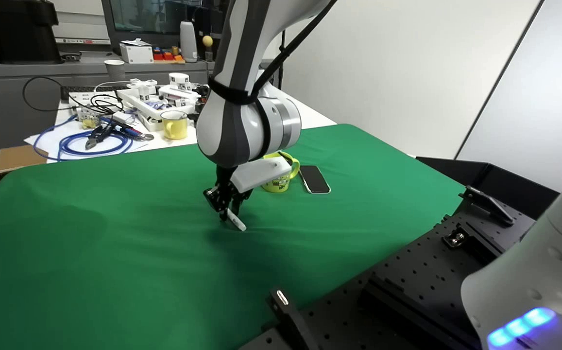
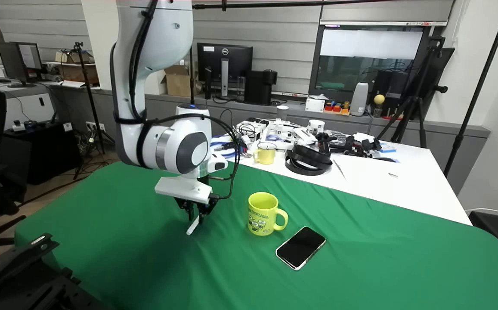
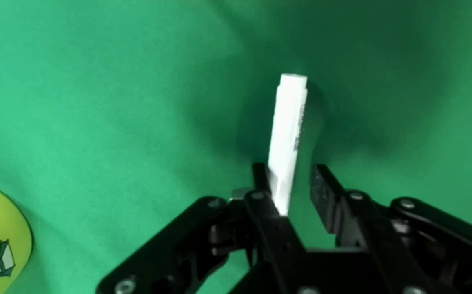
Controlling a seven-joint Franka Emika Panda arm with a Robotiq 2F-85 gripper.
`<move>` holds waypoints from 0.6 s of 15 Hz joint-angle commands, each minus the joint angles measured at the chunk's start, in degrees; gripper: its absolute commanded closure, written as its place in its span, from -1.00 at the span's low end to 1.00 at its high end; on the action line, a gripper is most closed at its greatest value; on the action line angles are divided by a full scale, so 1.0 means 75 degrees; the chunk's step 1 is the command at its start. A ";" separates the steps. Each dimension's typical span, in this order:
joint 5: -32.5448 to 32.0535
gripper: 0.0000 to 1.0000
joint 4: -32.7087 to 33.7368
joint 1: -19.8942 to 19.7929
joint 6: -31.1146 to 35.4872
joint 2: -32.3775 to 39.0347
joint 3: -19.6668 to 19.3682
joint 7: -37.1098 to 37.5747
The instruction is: Put the blue marker inside the yellow mug
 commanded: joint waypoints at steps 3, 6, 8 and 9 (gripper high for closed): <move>-0.0153 0.97 0.0106 -0.0086 0.0030 0.0001 -0.0116 0.0376; -0.0110 0.91 0.0153 -0.0318 -0.0101 -0.0089 -0.0043 0.0385; -0.0046 0.91 0.0237 -0.0631 -0.0253 -0.0253 0.0115 0.0372; 0.0043 0.91 0.0333 -0.1017 -0.0525 -0.0350 0.0409 0.0330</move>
